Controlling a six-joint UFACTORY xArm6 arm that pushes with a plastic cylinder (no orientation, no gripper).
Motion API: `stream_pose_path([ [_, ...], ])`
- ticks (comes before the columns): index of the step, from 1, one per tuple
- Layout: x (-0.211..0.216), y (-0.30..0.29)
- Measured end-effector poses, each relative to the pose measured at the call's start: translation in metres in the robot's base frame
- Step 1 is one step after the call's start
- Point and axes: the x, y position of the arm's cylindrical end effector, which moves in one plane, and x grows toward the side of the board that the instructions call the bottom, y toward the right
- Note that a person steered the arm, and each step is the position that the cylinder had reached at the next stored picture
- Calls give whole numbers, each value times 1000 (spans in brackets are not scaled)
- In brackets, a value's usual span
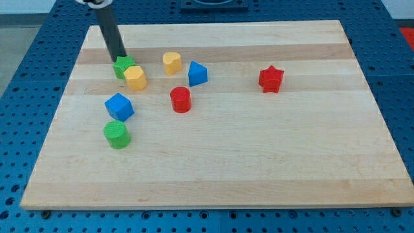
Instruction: Move the green star to the center left of the board
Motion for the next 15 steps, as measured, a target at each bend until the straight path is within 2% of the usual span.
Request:
stream_pose_path([
  [2, 12, -33],
  [3, 0, -31],
  [5, -37, -2],
  [8, -22, 53],
  [10, 17, 65],
  [13, 77, -8],
  [15, 103, 14],
])
